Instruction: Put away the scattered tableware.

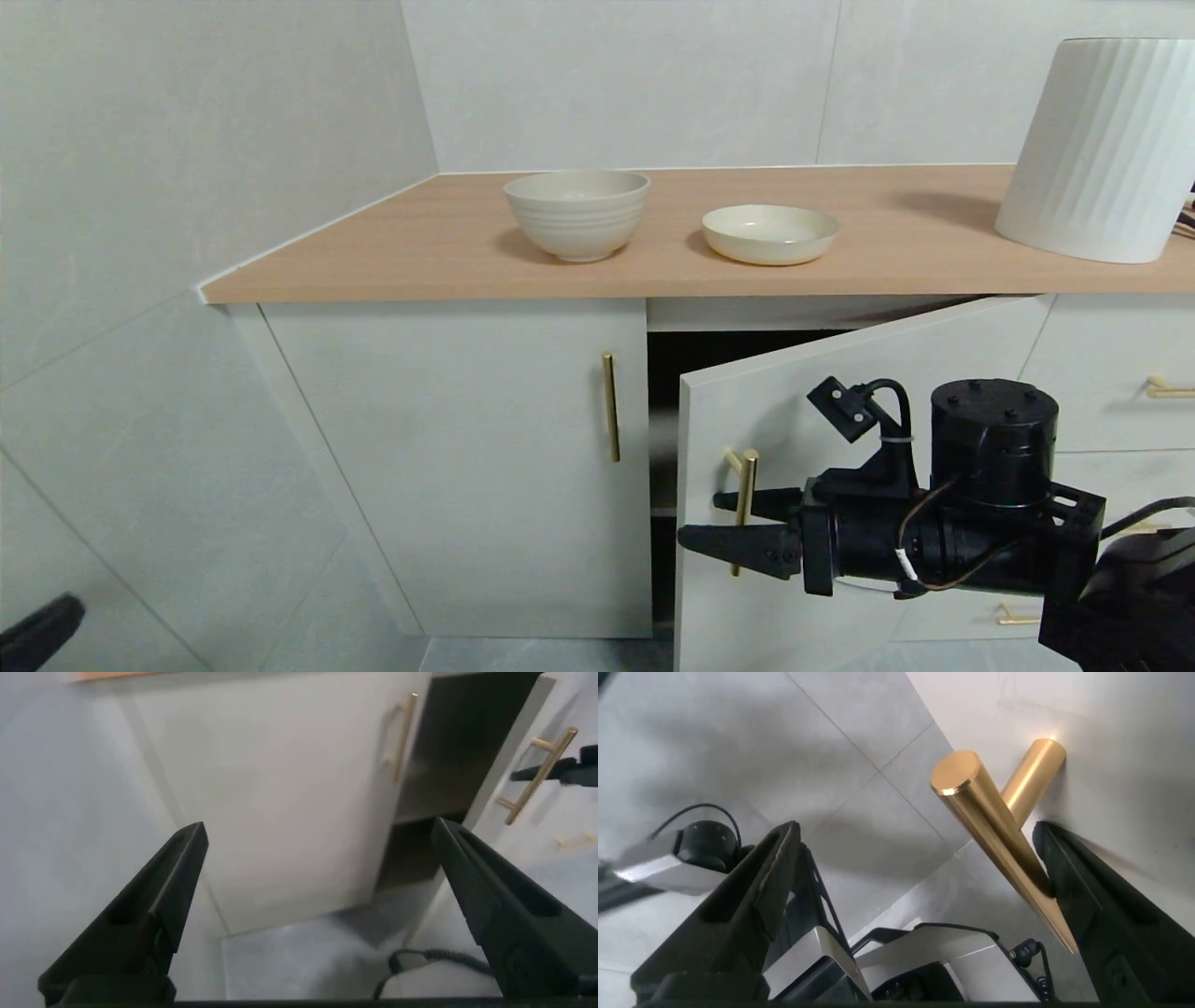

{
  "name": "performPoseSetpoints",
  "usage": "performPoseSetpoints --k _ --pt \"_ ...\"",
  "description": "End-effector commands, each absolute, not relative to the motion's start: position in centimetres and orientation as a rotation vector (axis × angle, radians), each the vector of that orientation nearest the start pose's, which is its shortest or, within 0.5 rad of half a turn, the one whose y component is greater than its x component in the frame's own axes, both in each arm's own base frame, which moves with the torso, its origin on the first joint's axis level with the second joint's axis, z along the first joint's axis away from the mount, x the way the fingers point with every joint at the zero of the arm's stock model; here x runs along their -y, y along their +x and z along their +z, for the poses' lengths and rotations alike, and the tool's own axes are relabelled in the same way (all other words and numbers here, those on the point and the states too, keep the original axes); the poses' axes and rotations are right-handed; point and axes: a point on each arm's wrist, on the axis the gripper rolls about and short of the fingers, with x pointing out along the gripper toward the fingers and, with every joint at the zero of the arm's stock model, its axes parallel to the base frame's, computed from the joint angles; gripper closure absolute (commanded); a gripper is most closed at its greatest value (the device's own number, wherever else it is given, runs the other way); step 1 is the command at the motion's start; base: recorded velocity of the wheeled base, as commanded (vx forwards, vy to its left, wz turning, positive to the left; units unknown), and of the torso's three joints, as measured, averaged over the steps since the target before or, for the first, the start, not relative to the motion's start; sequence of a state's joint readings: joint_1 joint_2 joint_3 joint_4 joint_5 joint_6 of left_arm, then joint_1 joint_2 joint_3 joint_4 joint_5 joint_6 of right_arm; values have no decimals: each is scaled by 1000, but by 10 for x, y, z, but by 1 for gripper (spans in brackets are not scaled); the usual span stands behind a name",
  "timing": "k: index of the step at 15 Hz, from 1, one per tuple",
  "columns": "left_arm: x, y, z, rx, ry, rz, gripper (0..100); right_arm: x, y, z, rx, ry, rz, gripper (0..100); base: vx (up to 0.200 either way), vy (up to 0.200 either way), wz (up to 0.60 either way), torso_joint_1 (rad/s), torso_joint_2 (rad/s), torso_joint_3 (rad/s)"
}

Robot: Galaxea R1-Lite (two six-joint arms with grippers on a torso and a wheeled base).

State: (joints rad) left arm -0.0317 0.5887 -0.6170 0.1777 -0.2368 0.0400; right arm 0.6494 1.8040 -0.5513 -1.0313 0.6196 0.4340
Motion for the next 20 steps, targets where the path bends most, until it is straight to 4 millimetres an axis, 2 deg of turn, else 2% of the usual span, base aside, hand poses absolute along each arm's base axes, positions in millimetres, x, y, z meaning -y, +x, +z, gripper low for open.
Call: performPoseSetpoints --k 1,2,3,4,5,8,9,10,13,17,18,20 --pt "16 121 241 -330 38 -392 0 -188 222 128 -511 367 1202 0 0 0 0 0 0 0" --pt "21 139 237 -352 36 -412 0 -189 221 128 -513 366 1205 0 0 0 0 0 0 0" --pt "23 147 234 -366 36 -420 0 -189 221 128 -513 366 1205 0 0 0 0 0 0 0" --pt "33 169 224 -405 36 -468 0 -189 221 128 -513 366 1205 0 0 0 0 0 0 0" --pt "44 178 215 -442 20 -515 0 -188 220 127 -516 366 1202 0 0 0 0 0 0 0" --pt "88 184 193 -568 -56 -679 0 -187 219 127 -518 366 1202 0 0 0 0 0 0 0" --pt "94 186 190 -581 -71 -696 0 -187 220 127 -519 366 1201 0 0 0 0 0 0 0" --pt "106 195 182 -596 -100 -714 0 -187 219 125 -523 364 1200 0 0 0 0 0 0 0" --pt "121 222 158 -553 -166 -703 0 -187 219 124 -528 364 1199 0 0 0 0 0 0 0" --pt "135 234 140 -532 -218 -724 0 -188 220 122 -536 363 1197 0 0 0 0 0 0 0" --pt "137 235 140 -526 -222 -729 100 -188 220 122 -536 363 1197 0 0 0 0 0 0 0" --pt "140 238 144 -490 -224 -746 100 -188 220 122 -537 363 1198 0 0 0 0 0 0 0"
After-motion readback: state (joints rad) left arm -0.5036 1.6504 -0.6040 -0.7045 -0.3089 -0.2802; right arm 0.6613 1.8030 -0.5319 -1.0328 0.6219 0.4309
